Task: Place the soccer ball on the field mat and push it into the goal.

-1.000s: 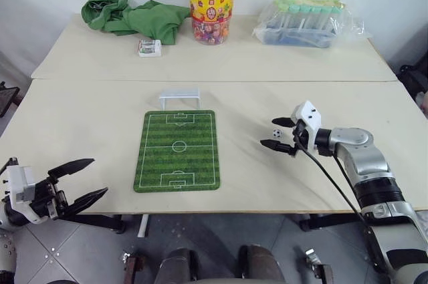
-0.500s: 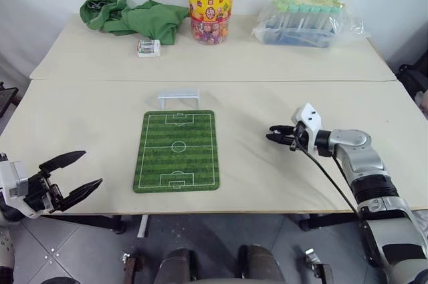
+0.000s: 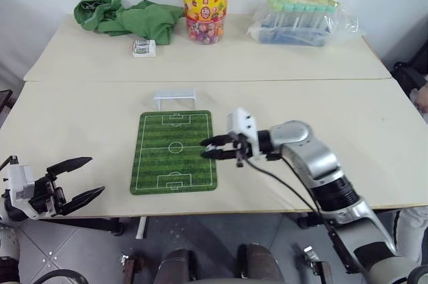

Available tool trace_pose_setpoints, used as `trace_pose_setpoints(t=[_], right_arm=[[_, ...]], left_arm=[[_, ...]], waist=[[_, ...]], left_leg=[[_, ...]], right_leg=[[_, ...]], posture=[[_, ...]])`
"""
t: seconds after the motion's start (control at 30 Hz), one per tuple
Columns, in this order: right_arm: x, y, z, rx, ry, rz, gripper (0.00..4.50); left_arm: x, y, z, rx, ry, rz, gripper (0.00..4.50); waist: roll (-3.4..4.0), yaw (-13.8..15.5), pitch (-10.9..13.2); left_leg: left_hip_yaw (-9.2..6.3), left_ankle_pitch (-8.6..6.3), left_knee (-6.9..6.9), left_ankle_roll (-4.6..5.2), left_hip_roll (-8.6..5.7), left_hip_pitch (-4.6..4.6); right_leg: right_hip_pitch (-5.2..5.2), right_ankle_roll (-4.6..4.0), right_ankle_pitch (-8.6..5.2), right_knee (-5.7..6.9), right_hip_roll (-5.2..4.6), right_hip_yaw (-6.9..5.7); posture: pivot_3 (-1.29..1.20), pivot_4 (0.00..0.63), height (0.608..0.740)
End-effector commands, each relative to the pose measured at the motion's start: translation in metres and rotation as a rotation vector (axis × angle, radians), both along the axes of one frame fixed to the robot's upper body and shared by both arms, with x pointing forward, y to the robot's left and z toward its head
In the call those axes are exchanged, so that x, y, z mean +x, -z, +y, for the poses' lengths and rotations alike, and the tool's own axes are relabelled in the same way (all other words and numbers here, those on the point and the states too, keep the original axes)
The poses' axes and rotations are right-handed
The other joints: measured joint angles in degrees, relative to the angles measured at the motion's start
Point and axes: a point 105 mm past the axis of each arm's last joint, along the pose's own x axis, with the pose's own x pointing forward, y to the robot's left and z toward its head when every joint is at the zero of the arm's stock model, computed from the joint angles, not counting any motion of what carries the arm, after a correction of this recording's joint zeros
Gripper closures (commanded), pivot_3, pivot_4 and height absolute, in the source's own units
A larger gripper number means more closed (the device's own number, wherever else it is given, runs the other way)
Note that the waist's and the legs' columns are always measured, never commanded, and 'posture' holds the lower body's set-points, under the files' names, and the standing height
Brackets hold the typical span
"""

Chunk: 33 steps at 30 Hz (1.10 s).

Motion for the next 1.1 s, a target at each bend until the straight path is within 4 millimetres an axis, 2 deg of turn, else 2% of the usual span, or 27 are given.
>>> trace_pose_setpoints(t=[0.03,0.23,0.37,0.77,1.03,1.1], right_arm=[[-0.017,-0.003,0.033,-0.012,-0.105,-0.072,3.66],[-0.027,0.014,0.061,-0.056,-0.169,-0.085,3.66],[-0.022,0.030,0.074,-0.086,-0.155,-0.063,3.66],[-0.012,0.046,0.078,-0.114,-0.125,-0.041,3.66],[-0.010,0.045,0.077,-0.104,-0.125,-0.040,3.66],[-0.012,0.045,0.076,-0.101,-0.138,-0.038,2.91]], left_arm=[[-0.002,-0.001,-0.007,0.027,0.066,-0.015,0.00],[-0.002,-0.001,-0.013,0.019,0.084,-0.027,0.00],[-0.009,0.001,-0.013,0.019,0.093,-0.025,0.00],[-0.018,0.000,-0.011,0.014,0.066,-0.031,0.00],[-0.017,-0.002,-0.010,0.015,0.053,-0.038,0.00],[-0.016,-0.002,-0.011,0.015,0.052,-0.039,0.00]], waist=[[-0.02,-0.07,-0.01],[-0.13,-0.17,-0.04],[-0.15,-0.51,-0.05],[-0.15,-0.54,-0.05],[-0.15,-0.54,-0.05],[-0.14,-0.54,-0.05]], left_leg=[[-0.01,0.00,0.00,0.00,0.01,0.00],[-0.04,0.00,0.01,-0.01,-0.01,0.01],[-0.02,0.00,0.00,-0.02,0.01,0.02],[-0.02,-0.03,-0.01,-0.07,0.05,0.03],[-0.02,-0.04,-0.01,-0.08,0.05,0.03],[-0.02,-0.04,-0.01,-0.08,0.06,0.03]], right_leg=[[0.00,0.00,0.00,0.01,0.01,-0.01],[-0.01,0.00,0.00,0.08,0.02,-0.02],[-0.02,0.00,0.00,0.08,0.05,-0.02],[-0.03,-0.02,-0.01,0.08,0.07,0.00],[-0.03,-0.02,-0.01,0.08,0.07,0.00],[-0.03,-0.02,-0.01,0.08,0.07,0.00]], posture=[[0.00,0.150,0.740],[0.00,0.150,0.740],[0.00,0.150,0.740],[0.00,0.150,0.740],[0.00,0.150,0.740],[0.00,0.150,0.740]])
